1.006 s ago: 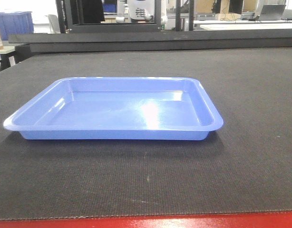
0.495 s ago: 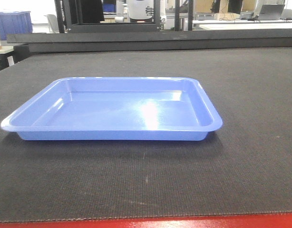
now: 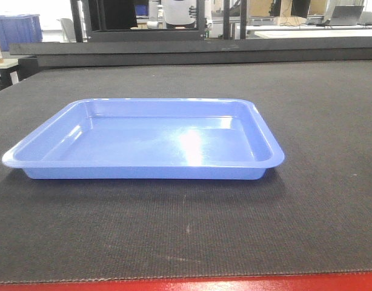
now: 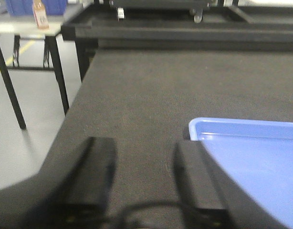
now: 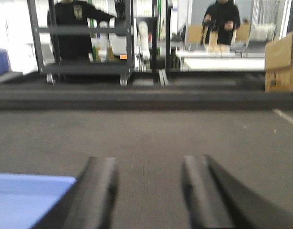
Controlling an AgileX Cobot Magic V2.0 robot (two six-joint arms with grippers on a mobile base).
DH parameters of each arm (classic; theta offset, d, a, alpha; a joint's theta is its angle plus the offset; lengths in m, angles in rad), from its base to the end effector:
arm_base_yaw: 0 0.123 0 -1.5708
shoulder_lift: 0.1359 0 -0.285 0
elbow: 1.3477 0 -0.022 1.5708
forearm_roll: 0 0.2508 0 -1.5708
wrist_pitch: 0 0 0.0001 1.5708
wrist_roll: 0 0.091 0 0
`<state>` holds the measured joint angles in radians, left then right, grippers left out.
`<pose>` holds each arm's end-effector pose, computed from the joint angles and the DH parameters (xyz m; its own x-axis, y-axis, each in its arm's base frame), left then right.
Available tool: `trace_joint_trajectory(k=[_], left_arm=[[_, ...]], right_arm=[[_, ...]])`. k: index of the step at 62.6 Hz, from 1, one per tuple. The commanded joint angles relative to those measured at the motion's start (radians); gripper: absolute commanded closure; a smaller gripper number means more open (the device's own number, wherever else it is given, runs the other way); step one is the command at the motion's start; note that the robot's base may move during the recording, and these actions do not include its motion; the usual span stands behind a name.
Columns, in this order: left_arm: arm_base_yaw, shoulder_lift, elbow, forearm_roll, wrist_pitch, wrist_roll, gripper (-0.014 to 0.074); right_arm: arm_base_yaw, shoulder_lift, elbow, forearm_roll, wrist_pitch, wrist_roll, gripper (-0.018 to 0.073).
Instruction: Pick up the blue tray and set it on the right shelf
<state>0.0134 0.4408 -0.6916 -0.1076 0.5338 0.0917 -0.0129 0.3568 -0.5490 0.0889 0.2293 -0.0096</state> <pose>0.0796 -0.0039 0.3648 -0.1921 -0.0036 -0.9814 0.0400 0.9991 -0.0115 0.0748 0.0009 0.3527 0.0502 0.0762 -0.9958 -0.0111 0.9971 0.0758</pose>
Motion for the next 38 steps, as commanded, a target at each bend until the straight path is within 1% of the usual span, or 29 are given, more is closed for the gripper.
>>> trace_joint_trajectory(k=[1, 3, 8, 14, 19, 23, 27, 33, 38], left_arm=[[-0.028, 0.11, -0.078, -0.057, -0.061, -0.001, 0.0168], [-0.051, 0.144, -0.097, -0.066, -0.052, 0.001, 0.0153], [-0.113, 0.224, -0.147, -0.086, -0.036, 0.031, 0.0161], [-0.189, 0.318, -0.196, -0.088, -0.016, 0.041, 0.0162], [-0.237, 0.409, -0.256, -0.088, 0.047, 0.041, 0.0162], [-0.252, 0.48, -0.303, -0.088, 0.104, 0.041, 0.0162], [-0.253, 0.563, -0.357, -0.088, 0.168, 0.041, 0.0162], [-0.251, 0.693, -0.441, -0.086, 0.265, 0.038, 0.0162], [-0.251, 0.797, -0.518, -0.051, 0.332, -0.017, 0.0162]], right_arm=[[0.012, 0.131, -0.088, 0.005, -0.057, -0.008, -0.0033], [0.031, 0.171, -0.108, 0.005, -0.052, -0.008, -0.0045], [0.101, 0.263, -0.187, 0.005, -0.025, -0.008, -0.0043], [0.203, 0.389, -0.295, 0.021, 0.07, -0.008, -0.0043], [0.302, 0.5, -0.403, 0.042, 0.164, -0.008, -0.0043], [0.367, 0.602, -0.49, 0.047, 0.255, -0.007, -0.0043], [0.406, 0.696, -0.568, 0.047, 0.337, 0.01, -0.0043], [0.423, 0.835, -0.679, 0.047, 0.441, 0.05, -0.0043], [0.421, 0.952, -0.762, 0.045, 0.509, 0.094, -0.0043]])
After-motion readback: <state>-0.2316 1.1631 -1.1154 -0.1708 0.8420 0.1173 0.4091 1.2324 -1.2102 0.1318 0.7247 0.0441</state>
